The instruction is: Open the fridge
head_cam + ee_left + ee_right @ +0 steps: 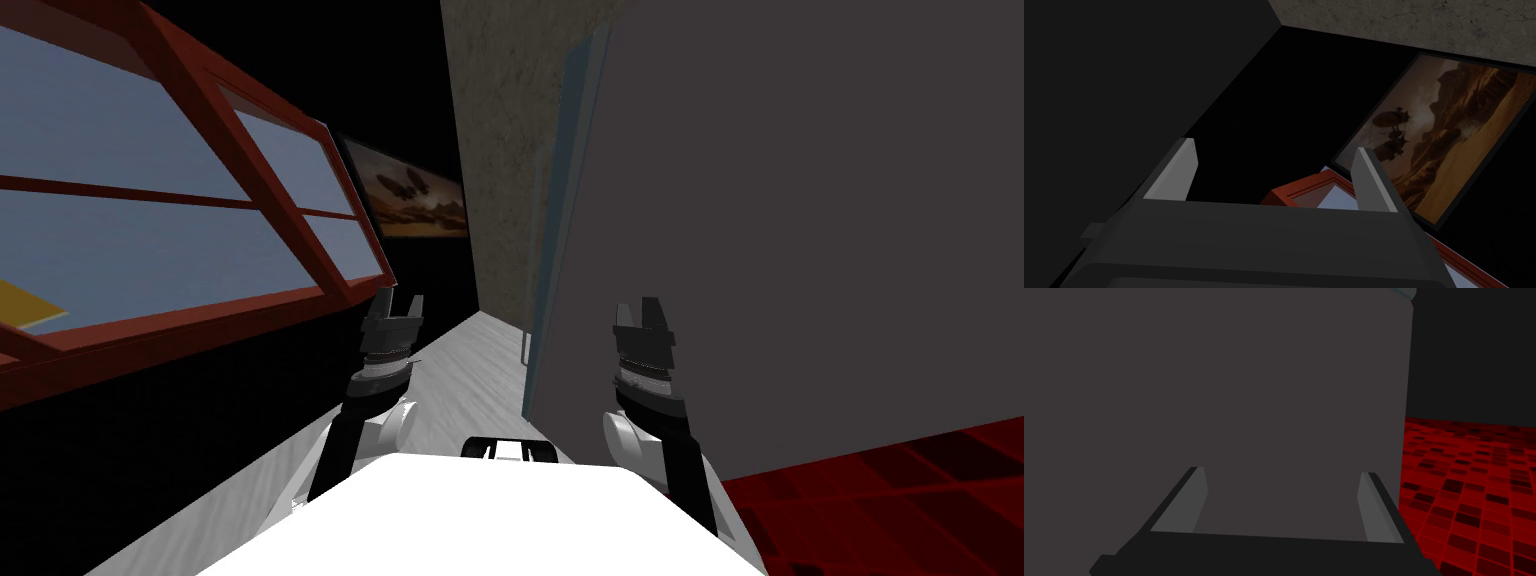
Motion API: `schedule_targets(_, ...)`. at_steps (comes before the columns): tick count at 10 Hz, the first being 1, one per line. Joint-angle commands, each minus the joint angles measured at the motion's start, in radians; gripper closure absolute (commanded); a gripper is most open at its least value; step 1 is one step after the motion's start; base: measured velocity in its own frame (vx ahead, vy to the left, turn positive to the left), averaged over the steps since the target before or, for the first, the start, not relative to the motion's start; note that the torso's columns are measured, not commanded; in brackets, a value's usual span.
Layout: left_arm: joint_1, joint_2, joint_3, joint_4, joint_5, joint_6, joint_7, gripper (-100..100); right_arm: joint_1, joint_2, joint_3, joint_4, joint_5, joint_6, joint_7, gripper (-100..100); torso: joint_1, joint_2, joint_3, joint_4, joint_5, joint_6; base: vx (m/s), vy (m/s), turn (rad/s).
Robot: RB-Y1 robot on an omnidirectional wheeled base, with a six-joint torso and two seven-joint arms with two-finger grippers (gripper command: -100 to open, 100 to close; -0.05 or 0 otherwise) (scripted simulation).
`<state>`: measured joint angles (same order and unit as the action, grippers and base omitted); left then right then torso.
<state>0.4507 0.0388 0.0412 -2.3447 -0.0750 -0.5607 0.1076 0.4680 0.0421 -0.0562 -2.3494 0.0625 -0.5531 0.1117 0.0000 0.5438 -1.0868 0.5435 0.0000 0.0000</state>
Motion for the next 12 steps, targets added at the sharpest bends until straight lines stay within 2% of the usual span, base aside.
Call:
schedule_targets(1,0.0,0.0,0.0,0.0,0.0,0.0,0.0,0,0.0,0.0,0.0,0.0,0.0,0.0,0.0,0,0.0,0.074,-0.148,0.074,0.0,0.0,0.0,0.0,0.0)
schedule_targets(2,0.0,0.0,0.0,0.0,0.0,0.0,0.0,0,-0.018,-0.05,-0.001,-0.002,-0.016,-0.011,0.001,-100,0.0,0.148,-0.295,0.148,0.0,0.0,0.009,0.003,0.042)
schedule_targets(4,0.0,0.0,0.0,0.0,0.0,0.0,0.0,0,-0.059,-0.108,-0.005,-0.008,-0.055,-0.038,0.002,-100,0.0,0.189,-0.385,0.19,0.0,0.0,0.011,0.008,0.077)
schedule_targets(5,0.0,0.0,0.0,0.0,0.0,0.0,0.0,0,-0.059,-0.119,-0.005,-0.008,-0.055,-0.038,0.002,-100,0.0,0.192,-0.389,0.193,0.0,0.0,0.014,0.006,0.024)
schedule_targets(8,0.0,0.0,0.0,0.0,0.0,0.0,0.0,0,-0.147,-0.199,-0.015,-0.019,-0.142,-0.101,0.008,-100,0.0,0.194,-0.389,0.194,0.0,0.0,0.021,0.009,0.111)
schedule_targets(9,0.0,0.0,0.0,0.0,0.0,0.0,0.0,0,-0.161,-0.199,-0.015,-0.019,-0.15,-0.101,0.008,-100,0.0,0.194,-0.389,0.194,0.0,0.0,0.018,0.008,0.061)
schedule_targets(10,0.0,0.0,0.0,0.0,0.0,0.0,0.0,0,-0.196,-0.219,-0.019,-0.023,-0.19,-0.127,0.01,-100,0.0,0.194,-0.389,0.194,0.0,0.0,0.014,0.006,0.09)
schedule_targets(11,0.0,0.0,0.0,0.0,0.0,0.0,0.0,0,-0.204,-0.219,-0.019,-0.023,-0.19,-0.127,0.01,-100,0.0,0.195,-0.389,0.195,0.0,0.0,0.012,0.004,0.06)
schedule_targets(12,0.0,0.0,0.0,0.0,0.0,0.0,0.0,0,-0.243,-0.237,-0.024,-0.027,-0.231,-0.156,0.013,-100,0.0,0.195,-0.389,0.195,0.0,0.0,0.017,0.008,0.128)
